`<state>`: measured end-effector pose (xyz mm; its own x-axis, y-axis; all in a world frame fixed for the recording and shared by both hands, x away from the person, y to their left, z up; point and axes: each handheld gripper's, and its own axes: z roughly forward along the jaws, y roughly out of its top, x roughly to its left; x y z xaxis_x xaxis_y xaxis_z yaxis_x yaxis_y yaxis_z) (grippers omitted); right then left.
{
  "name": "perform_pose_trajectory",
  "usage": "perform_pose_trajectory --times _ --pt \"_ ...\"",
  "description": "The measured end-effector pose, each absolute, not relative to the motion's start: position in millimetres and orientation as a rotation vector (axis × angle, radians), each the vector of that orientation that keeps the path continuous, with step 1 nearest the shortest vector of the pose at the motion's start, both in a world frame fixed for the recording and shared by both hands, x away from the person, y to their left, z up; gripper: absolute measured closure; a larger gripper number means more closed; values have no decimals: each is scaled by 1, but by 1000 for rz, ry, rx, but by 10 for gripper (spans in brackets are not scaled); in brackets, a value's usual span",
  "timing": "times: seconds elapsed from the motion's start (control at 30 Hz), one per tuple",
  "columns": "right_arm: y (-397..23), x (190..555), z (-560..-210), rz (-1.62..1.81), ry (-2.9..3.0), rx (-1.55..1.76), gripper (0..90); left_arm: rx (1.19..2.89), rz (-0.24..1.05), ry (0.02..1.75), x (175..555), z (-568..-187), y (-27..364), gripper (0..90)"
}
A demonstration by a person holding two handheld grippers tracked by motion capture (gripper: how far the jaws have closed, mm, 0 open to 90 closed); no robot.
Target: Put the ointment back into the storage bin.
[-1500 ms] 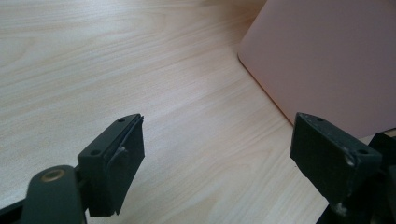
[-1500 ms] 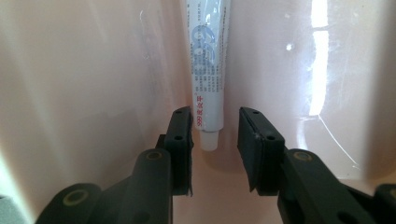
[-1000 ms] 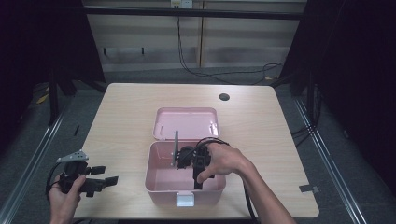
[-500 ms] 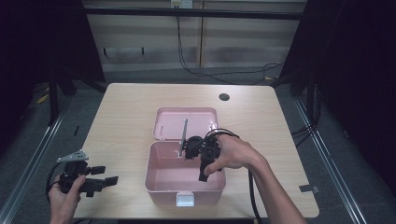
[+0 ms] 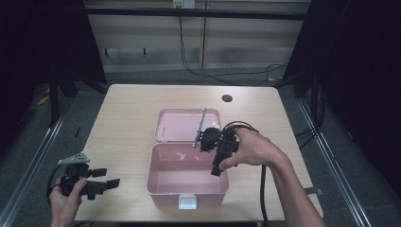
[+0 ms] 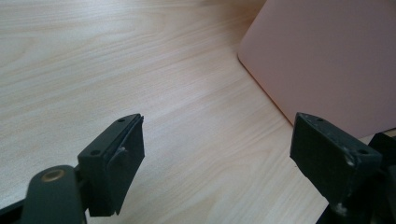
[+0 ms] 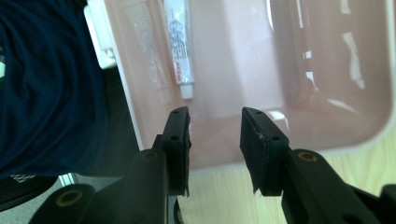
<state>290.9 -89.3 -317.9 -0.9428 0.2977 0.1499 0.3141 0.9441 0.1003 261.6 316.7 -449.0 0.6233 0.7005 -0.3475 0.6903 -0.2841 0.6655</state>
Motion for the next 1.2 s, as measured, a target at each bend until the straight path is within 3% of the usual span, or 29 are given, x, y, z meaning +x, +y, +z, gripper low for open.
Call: perform_pose_trajectory --times 0.47,1.2 --pt "-133 283 -310 -227 -2969 -592 627 2010 13 1097 262 -450 316 176" --pt "-189 263 -331 -309 -2929 -755 624 2010 17 1099 262 -450 316 176"
